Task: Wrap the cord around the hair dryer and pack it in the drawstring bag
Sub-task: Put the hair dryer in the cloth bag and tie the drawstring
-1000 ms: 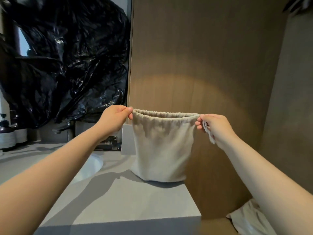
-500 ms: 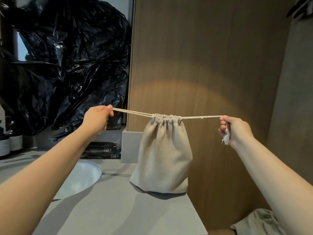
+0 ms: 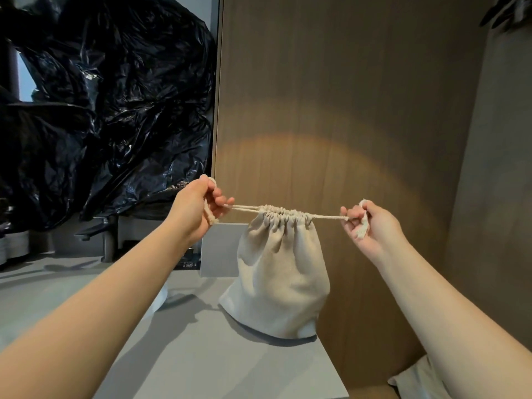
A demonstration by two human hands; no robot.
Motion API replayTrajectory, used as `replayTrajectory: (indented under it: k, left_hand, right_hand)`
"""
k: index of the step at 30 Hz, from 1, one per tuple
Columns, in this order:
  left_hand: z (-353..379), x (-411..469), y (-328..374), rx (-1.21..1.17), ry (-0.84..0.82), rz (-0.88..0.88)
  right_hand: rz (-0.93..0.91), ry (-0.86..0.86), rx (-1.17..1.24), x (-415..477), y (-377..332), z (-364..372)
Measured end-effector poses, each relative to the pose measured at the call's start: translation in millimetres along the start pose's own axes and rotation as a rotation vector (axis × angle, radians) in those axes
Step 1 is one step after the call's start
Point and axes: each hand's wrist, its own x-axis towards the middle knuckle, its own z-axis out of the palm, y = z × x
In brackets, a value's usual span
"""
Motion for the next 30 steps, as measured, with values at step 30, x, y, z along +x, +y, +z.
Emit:
replayTrajectory:
  k: [30]
  left_hand:
    - [-29, -12, -35, 1.631, -0.476, 0.984]
  right_hand:
    - [-1.069, -0.617, -1.916, -20, 22, -27]
